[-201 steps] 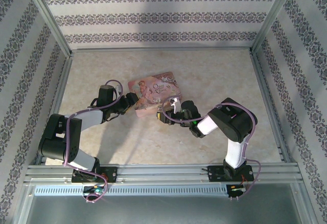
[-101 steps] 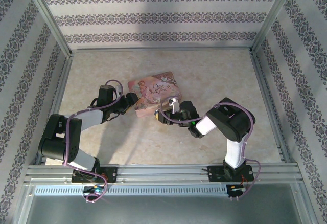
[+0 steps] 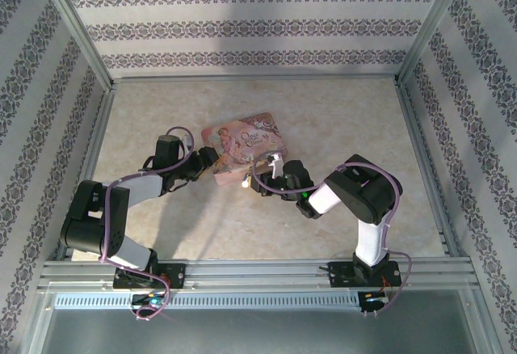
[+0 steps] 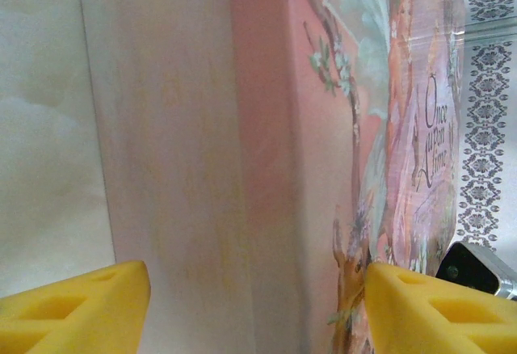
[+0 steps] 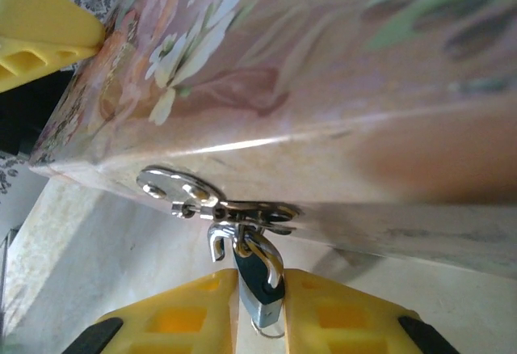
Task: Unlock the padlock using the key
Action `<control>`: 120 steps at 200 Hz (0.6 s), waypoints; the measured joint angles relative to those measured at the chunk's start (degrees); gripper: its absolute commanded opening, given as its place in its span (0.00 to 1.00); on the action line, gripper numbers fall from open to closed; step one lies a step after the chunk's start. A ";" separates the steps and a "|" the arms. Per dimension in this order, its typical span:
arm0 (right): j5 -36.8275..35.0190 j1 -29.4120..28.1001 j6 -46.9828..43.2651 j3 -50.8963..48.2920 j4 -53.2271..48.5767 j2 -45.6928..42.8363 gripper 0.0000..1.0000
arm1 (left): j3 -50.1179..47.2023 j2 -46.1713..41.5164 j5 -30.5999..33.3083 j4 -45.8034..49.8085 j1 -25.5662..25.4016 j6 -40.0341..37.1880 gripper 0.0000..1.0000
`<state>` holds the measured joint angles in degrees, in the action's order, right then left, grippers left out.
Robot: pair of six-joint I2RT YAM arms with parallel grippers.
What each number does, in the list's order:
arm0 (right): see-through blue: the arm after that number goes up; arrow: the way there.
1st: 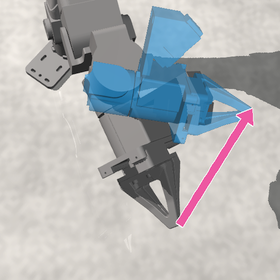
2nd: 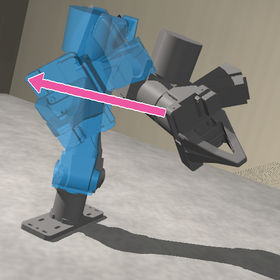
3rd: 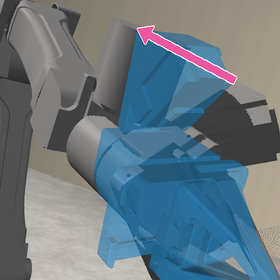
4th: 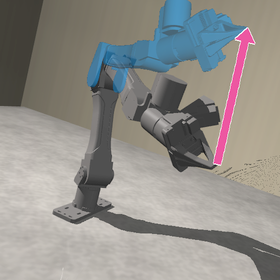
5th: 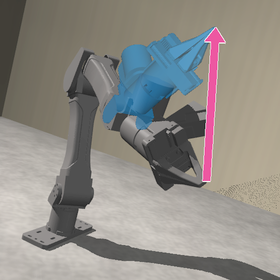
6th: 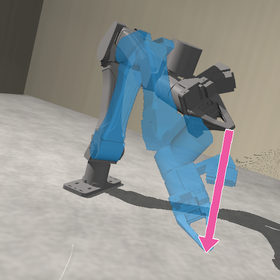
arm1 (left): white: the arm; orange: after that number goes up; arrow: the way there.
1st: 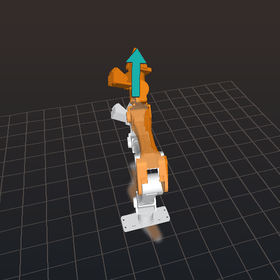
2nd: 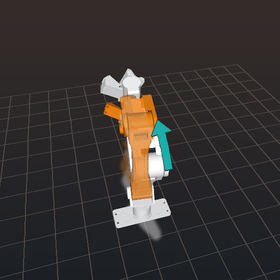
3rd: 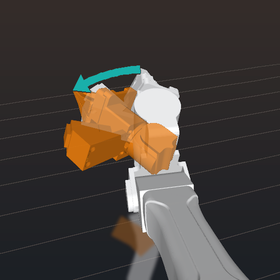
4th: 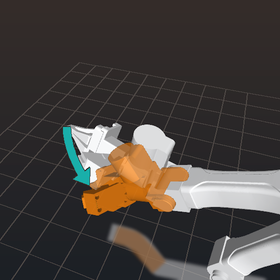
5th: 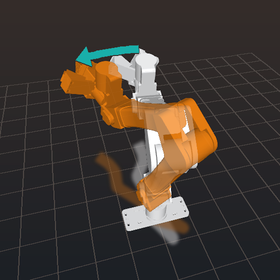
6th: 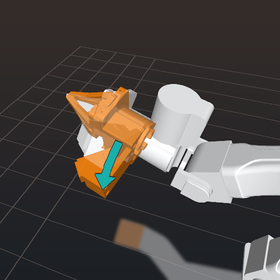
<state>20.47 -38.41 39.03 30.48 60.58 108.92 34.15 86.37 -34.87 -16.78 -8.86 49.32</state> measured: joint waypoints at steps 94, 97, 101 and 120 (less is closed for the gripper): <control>-4.85 -1.14 7.50 -2.58 -1.75 -3.48 0.11 | -2.82 -2.34 0.61 -1.42 -0.07 0.76 0.69; -5.03 -1.14 7.63 -2.58 -2.08 -3.67 0.11 | -2.91 -2.38 0.61 -1.51 -0.09 0.79 0.69; -5.22 -1.14 7.91 -2.58 -2.49 -3.93 0.11 | -2.99 -2.45 0.61 -1.55 -0.09 0.87 0.69; -6.21 -1.25 9.31 -2.58 -5.33 -5.64 0.11 | -3.43 -2.78 0.61 -1.73 -0.20 0.92 0.69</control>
<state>14.26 -39.66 48.34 27.90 55.24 103.28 30.72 83.59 -34.26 -18.50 -9.06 50.24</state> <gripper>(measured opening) 0.115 0.694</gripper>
